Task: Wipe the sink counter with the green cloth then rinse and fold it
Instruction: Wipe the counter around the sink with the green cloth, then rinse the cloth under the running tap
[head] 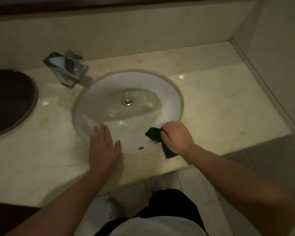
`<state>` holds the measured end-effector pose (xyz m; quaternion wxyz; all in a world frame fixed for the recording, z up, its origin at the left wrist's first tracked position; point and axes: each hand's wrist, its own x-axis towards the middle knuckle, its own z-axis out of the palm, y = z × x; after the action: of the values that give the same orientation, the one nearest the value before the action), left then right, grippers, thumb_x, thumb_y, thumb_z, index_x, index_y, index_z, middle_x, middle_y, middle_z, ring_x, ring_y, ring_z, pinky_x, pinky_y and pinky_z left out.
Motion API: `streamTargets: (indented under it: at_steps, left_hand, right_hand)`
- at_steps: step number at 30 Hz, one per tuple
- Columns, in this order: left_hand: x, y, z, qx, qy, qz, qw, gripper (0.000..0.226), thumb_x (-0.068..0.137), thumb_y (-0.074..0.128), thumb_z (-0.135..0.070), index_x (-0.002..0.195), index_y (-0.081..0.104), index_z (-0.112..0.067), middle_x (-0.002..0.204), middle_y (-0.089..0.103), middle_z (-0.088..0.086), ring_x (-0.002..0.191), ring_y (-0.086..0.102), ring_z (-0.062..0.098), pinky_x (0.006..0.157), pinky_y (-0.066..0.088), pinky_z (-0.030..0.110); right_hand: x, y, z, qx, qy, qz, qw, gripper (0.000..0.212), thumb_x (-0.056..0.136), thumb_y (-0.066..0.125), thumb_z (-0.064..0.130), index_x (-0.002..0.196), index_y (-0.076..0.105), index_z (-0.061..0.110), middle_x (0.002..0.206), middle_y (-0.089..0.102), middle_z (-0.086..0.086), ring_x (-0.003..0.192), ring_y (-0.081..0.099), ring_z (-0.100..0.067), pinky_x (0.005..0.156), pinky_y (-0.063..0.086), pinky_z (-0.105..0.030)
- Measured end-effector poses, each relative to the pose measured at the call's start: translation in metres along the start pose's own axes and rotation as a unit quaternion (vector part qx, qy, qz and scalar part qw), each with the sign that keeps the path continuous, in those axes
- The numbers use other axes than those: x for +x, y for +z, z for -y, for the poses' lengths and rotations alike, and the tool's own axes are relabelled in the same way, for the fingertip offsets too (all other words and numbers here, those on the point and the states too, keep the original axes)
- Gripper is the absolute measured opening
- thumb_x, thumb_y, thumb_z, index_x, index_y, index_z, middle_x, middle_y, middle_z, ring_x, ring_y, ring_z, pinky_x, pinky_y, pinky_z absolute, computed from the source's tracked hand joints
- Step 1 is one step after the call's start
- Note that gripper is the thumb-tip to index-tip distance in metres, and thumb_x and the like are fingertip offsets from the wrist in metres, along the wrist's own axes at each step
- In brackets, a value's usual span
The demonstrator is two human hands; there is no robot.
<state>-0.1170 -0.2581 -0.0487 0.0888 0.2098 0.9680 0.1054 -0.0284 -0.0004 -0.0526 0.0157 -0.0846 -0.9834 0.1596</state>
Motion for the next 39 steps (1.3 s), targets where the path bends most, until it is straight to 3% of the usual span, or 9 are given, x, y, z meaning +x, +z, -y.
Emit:
streamTargets:
  at_steps: [8, 12, 14, 17, 22, 25, 27, 29, 39]
  left_hand:
    - [0.007, 0.020, -0.040, 0.053, -0.001, 0.044, 0.998, 0.073, 0.092, 0.013, -0.042, 0.149, 0.023, 0.002, 0.158, 0.024, 0.017, 0.148, 0.013, 0.032, 0.119, 0.014, 0.049]
    - [0.011, 0.014, -0.047, -0.044, -0.032, 0.018, 0.998, 0.066, 0.094, 0.027, -0.036, 0.150, 0.024, 0.000, 0.158, 0.023, 0.015, 0.149, 0.008, 0.029, 0.120, 0.010, 0.044]
    - [0.017, 0.010, -0.051, -0.099, -0.042, 0.006, 0.994, 0.061, 0.096, 0.035, -0.032, 0.149, 0.027, -0.002, 0.158, 0.026, 0.014, 0.149, 0.008, 0.027, 0.121, 0.012, 0.042]
    - [0.032, -0.002, -0.058, -0.173, -0.076, -0.002, 0.982, 0.054, 0.098, 0.045, -0.023, 0.148, 0.031, -0.006, 0.157, 0.028, 0.009, 0.149, 0.013, 0.021, 0.121, 0.014, 0.035]
    - [0.058, -0.039, -0.054, -0.300, -0.118, -0.027, 0.946, 0.043, 0.095, 0.053, -0.019, 0.137, 0.049, -0.013, 0.140, 0.052, 0.005, 0.128, 0.047, 0.019, 0.106, 0.035, 0.029]
    - [0.075, -0.059, -0.043, -0.383, -0.104, -0.010, 0.918, 0.037, 0.088, 0.066, -0.024, 0.123, 0.058, -0.017, 0.122, 0.062, -0.001, 0.112, 0.057, 0.013, 0.095, 0.045, 0.031]
    - [0.083, -0.071, -0.038, -0.457, -0.108, 0.016, 0.883, 0.013, 0.086, 0.068, -0.020, 0.098, 0.063, -0.021, 0.096, 0.067, -0.004, 0.091, 0.062, 0.011, 0.079, 0.049, 0.025]
    - [0.091, -0.079, -0.033, -0.478, -0.103, 0.017, 0.872, 0.017, 0.087, 0.066, -0.016, 0.076, 0.056, -0.024, 0.075, 0.061, -0.007, 0.073, 0.059, 0.011, 0.064, 0.044, 0.021]
    - [0.118, -0.095, 0.003, -0.442, -0.054, -0.049, 0.894, 0.022, 0.087, 0.061, -0.023, 0.068, 0.058, -0.013, 0.063, 0.057, -0.001, 0.065, 0.058, 0.020, 0.061, 0.050, 0.039]
  right_hand:
    - [0.096, -0.042, -0.093, -0.077, -0.057, 0.016, 0.995, 0.026, 0.090, 0.047, 0.025, 0.066, 0.050, 0.015, 0.066, 0.048, 0.003, 0.062, 0.046, -0.021, 0.072, 0.037, -0.031]
    - [0.112, -0.033, -0.063, 0.076, 0.063, -0.026, 0.995, 0.031, 0.093, 0.037, 0.031, 0.079, 0.056, 0.012, 0.071, 0.056, -0.004, 0.066, 0.054, -0.023, 0.076, 0.049, -0.045]
    - [0.118, -0.035, -0.033, 0.144, 0.063, 0.033, 0.987, 0.032, 0.097, 0.037, 0.033, 0.099, 0.058, 0.009, 0.091, 0.059, -0.010, 0.083, 0.057, -0.026, 0.083, 0.048, -0.047]
    - [0.132, -0.044, 0.013, 0.087, -0.034, 0.118, 0.989, 0.036, 0.100, 0.038, 0.037, 0.118, 0.052, 0.009, 0.114, 0.052, -0.013, 0.103, 0.050, -0.028, 0.093, 0.043, -0.045]
    - [0.162, -0.063, 0.066, -0.010, -0.104, 0.171, 0.980, 0.042, 0.101, 0.036, 0.038, 0.133, 0.044, 0.012, 0.124, 0.046, -0.013, 0.110, 0.048, -0.029, 0.093, 0.042, -0.039]
    - [0.174, -0.073, 0.087, 0.008, -0.102, 0.194, 0.976, 0.043, 0.098, 0.044, 0.042, 0.126, 0.051, 0.012, 0.116, 0.053, -0.011, 0.099, 0.055, -0.027, 0.089, 0.048, -0.041]
    - [0.179, -0.079, 0.100, 0.029, -0.096, 0.187, 0.977, 0.040, 0.094, 0.051, 0.045, 0.113, 0.055, 0.011, 0.105, 0.058, -0.009, 0.090, 0.057, -0.024, 0.083, 0.050, -0.041]
    - [0.182, -0.084, 0.108, 0.035, -0.076, 0.192, 0.978, 0.040, 0.093, 0.052, 0.046, 0.108, 0.055, 0.009, 0.099, 0.061, -0.009, 0.085, 0.058, -0.024, 0.077, 0.050, -0.038]
    - [0.187, -0.100, 0.101, -0.061, 0.021, 0.125, 0.990, 0.037, 0.099, 0.036, 0.047, 0.104, 0.049, 0.013, 0.094, 0.064, -0.010, 0.082, 0.058, -0.029, 0.072, 0.046, -0.038]
